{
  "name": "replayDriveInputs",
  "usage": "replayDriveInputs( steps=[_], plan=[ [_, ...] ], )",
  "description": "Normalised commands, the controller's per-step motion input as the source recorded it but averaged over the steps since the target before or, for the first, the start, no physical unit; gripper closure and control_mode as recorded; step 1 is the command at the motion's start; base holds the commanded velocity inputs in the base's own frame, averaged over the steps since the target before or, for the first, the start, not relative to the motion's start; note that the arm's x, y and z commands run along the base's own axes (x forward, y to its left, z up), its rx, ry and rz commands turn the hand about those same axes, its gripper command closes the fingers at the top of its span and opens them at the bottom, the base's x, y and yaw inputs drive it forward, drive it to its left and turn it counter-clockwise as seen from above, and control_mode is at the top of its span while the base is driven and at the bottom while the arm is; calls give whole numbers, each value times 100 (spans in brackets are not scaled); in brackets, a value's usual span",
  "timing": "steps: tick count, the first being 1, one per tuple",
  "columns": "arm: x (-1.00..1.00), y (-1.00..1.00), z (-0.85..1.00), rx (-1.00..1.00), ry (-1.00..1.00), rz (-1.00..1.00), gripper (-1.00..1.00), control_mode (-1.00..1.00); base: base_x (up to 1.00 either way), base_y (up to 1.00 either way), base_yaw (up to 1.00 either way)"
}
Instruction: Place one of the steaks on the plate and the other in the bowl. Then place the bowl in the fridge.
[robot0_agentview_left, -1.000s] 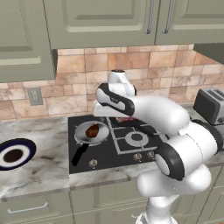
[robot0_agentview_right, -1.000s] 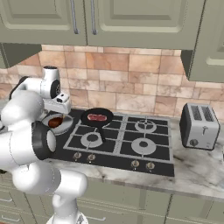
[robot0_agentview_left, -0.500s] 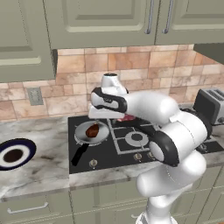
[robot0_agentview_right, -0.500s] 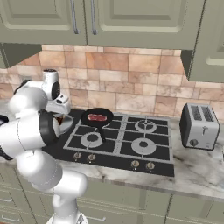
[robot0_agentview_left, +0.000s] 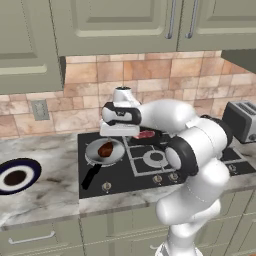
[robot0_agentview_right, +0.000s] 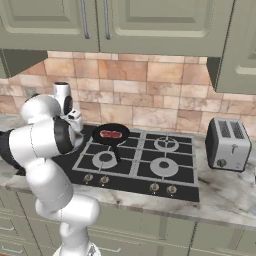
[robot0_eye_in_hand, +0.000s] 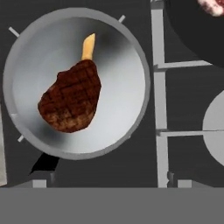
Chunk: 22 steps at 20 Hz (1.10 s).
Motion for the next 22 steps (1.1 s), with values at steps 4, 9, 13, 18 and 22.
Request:
replayDriveInputs(
  steps=[4, 9, 13, 18, 22],
  plan=[
    [37, 2, -11, 0, 0, 0, -100, -100, 0, 0, 0],
    [37, 6, -26, 0, 3, 0, -100, -100, 0, 0, 0],
    [33, 13, -29, 0, 3, 0, -100, -100, 0, 0, 0],
    [34, 19, -17, 0, 0, -2, -100, -100, 0, 0, 0],
    [36, 24, -18, 0, 2, -4, -100, -100, 0, 0, 0]
  ],
)
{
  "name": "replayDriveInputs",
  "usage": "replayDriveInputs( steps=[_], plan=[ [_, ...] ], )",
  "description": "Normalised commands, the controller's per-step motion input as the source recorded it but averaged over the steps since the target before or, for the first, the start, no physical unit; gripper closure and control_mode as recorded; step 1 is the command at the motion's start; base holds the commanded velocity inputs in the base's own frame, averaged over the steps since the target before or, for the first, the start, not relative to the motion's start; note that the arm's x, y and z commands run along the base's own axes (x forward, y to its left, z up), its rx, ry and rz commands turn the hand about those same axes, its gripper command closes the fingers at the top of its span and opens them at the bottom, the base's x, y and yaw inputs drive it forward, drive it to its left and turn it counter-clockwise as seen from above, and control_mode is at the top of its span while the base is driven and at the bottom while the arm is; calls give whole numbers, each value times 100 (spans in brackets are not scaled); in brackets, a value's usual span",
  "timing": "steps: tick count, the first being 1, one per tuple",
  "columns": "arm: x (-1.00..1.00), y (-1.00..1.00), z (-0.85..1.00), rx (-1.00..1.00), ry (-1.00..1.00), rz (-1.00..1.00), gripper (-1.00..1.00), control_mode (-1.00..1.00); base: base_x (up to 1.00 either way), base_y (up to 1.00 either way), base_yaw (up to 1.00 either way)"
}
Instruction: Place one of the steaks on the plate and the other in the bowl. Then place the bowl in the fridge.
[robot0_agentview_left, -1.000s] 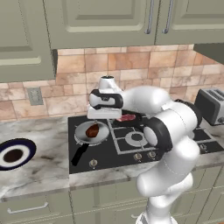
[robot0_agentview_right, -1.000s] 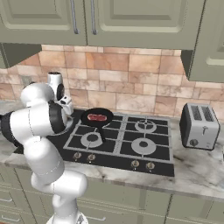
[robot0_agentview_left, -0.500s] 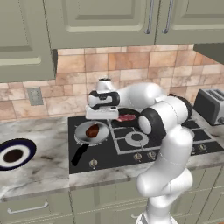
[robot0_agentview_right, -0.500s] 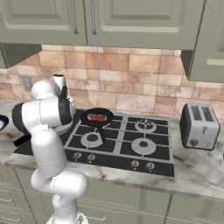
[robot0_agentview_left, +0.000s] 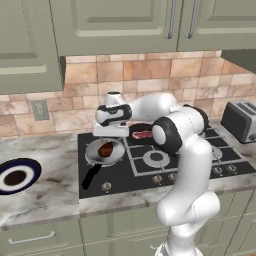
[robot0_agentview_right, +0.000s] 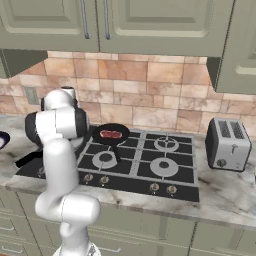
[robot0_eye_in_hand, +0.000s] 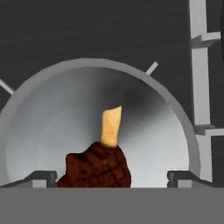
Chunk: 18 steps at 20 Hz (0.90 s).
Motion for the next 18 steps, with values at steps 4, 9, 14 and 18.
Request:
replayDriveInputs(
  steps=[4, 9, 14, 18],
  plan=[
    [19, 14, -31, -4, 6, -5, -100, -100, 0, 0, 0],
    [7, 17, -28, -7, 4, -8, -100, -100, 0, 0, 0],
    [0, 21, -30, -8, 7, -11, -100, -100, 0, 0, 0],
    [0, 4, -36, -5, 5, -11, -100, -100, 0, 0, 0]
  ],
)
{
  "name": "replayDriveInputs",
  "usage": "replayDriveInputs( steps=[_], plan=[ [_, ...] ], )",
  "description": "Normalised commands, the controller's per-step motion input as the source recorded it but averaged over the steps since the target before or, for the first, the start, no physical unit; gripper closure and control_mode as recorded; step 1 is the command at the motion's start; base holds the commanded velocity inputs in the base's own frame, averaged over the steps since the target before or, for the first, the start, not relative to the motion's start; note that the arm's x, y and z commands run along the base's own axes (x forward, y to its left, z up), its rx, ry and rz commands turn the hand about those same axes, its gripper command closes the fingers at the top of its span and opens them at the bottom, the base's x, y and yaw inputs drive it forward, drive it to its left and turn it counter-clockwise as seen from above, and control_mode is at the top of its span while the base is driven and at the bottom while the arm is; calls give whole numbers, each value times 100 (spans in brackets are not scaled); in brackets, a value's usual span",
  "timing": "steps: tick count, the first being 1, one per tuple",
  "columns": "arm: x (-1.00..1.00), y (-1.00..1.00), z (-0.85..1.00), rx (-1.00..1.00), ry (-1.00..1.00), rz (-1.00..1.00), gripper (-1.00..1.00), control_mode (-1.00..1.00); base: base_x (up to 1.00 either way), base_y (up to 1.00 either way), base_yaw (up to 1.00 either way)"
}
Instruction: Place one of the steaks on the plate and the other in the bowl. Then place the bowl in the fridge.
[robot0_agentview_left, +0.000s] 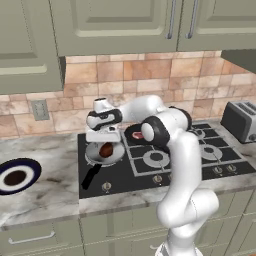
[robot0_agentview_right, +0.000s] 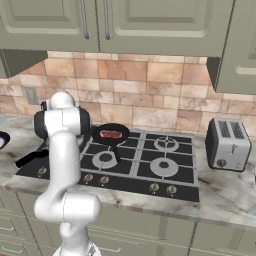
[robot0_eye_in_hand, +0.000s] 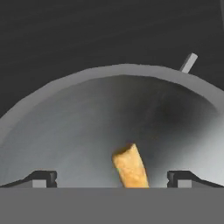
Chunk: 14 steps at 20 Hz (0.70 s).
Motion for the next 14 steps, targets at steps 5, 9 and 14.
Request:
replayDriveInputs(
  steps=[5, 9, 14],
  plan=[
    [-6, 0, -32, 0, 1, -12, 100, -100, 0, 0, 0],
    [-18, 0, -26, 0, 0, -26, 100, -100, 0, 0, 0],
    [-14, -2, -22, 3, 0, -30, 100, -100, 0, 0, 0]
  ],
)
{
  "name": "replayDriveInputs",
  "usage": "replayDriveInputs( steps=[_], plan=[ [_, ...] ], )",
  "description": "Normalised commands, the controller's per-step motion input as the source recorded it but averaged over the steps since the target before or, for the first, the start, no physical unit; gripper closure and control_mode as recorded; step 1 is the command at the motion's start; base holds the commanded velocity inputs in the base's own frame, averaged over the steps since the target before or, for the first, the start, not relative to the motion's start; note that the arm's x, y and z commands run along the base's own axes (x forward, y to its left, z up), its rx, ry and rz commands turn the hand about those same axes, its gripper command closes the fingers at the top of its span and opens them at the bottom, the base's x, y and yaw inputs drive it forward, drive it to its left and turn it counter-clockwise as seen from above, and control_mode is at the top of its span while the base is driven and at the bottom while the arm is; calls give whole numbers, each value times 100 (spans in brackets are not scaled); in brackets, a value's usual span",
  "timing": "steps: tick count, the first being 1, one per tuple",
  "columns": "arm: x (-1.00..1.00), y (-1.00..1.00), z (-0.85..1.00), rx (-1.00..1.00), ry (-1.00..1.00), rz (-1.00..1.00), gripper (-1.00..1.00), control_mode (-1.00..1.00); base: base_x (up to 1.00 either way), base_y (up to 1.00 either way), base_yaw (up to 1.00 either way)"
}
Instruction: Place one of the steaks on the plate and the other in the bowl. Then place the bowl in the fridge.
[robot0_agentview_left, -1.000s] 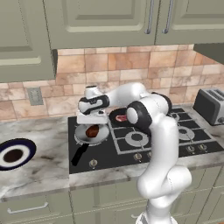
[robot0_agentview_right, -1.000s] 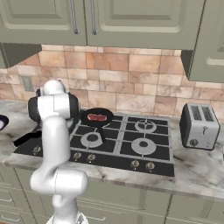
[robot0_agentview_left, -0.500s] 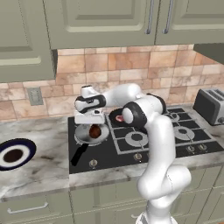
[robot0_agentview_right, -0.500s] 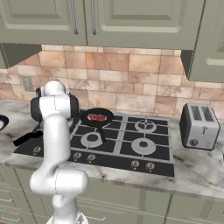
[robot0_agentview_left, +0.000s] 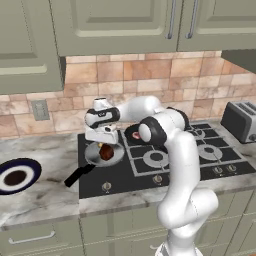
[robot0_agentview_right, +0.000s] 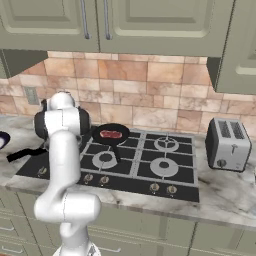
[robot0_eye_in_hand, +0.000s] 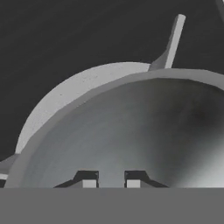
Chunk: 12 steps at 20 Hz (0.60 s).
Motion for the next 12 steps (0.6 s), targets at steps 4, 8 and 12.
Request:
replayDriveInputs(
  steps=[4, 8, 12],
  plan=[
    [-1, -14, -10, 5, 0, -28, 100, -100, 0, 0, 0],
    [0, -23, 0, 9, 0, -27, 100, -100, 0, 0, 0],
    [-3, -21, 0, 14, 0, -23, 100, -100, 0, 0, 0]
  ],
)
